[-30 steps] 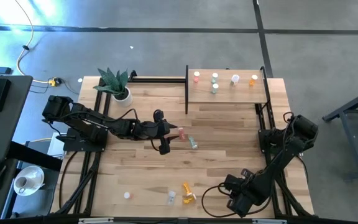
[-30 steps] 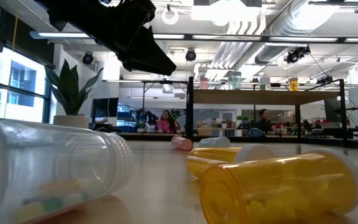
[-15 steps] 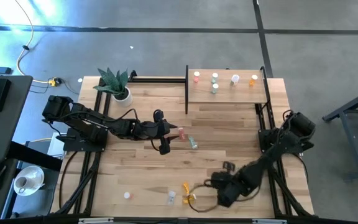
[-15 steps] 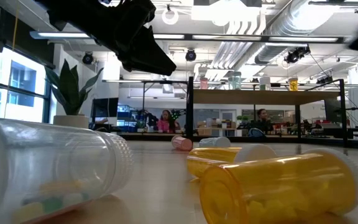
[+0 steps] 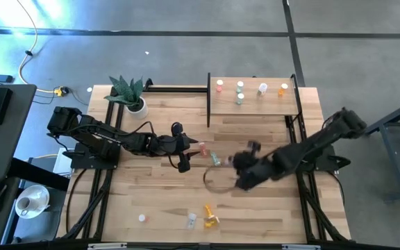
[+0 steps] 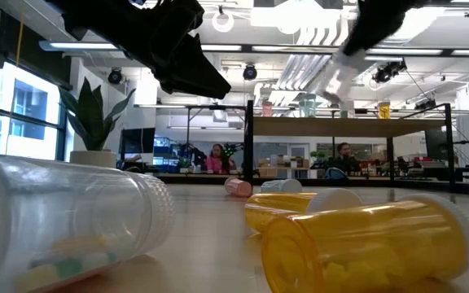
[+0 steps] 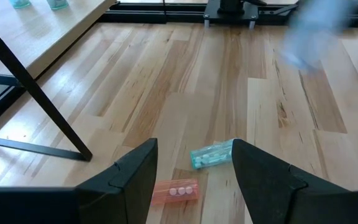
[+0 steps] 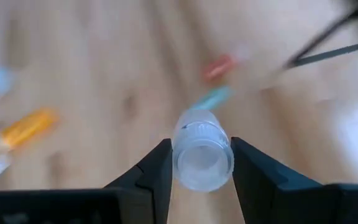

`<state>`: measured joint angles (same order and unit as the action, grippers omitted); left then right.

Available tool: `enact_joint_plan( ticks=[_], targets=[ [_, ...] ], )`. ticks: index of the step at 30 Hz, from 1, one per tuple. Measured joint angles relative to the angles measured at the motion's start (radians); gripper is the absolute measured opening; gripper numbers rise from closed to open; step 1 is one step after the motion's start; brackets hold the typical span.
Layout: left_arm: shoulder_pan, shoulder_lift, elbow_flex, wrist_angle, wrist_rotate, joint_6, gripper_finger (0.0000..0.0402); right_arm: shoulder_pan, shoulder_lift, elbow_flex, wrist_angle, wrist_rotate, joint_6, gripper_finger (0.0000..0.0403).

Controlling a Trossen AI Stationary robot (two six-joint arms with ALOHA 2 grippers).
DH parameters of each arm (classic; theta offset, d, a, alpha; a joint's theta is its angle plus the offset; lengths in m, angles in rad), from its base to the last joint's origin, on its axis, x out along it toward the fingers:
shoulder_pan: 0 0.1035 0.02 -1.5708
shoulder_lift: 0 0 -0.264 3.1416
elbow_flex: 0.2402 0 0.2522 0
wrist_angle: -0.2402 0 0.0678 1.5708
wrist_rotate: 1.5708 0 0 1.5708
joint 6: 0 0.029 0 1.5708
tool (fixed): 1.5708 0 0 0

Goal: Pick and place medicine bottles onto shelf by color
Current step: Put the right transparent pill bottle on the shelf aligned with the other transparent pill bottle

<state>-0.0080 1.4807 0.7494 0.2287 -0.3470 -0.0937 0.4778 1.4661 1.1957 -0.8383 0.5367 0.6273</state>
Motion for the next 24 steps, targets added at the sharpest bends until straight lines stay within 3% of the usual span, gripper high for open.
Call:
enact_joint_plan(
  ticks=[8, 14, 19, 24],
  targets=[
    [0.0, 0.0, 0.0, -0.001, 0.0, 0.0, 0.0195, -0.163, -0.229, 0.0, -0.034, 0.218, -0.063, 0.0123],
    [0.0, 0.0, 0.0, -0.002, 0.0, 0.0, 0.0195, -0.323, -0.319, 0.107, -0.165, 0.286, -0.071, 0.0123],
    [0.0, 0.0, 0.0, -0.002, 0.0, 0.0, 0.0195, -0.488, -0.309, 0.233, -0.337, 0.255, -0.014, 0.0123],
    [0.0, 0.0, 0.0, -0.015, 0.0, 0.0, 0.0195, -0.666, -0.294, 0.262, -0.433, 0.077, 0.004, 0.0123]
  ],
)
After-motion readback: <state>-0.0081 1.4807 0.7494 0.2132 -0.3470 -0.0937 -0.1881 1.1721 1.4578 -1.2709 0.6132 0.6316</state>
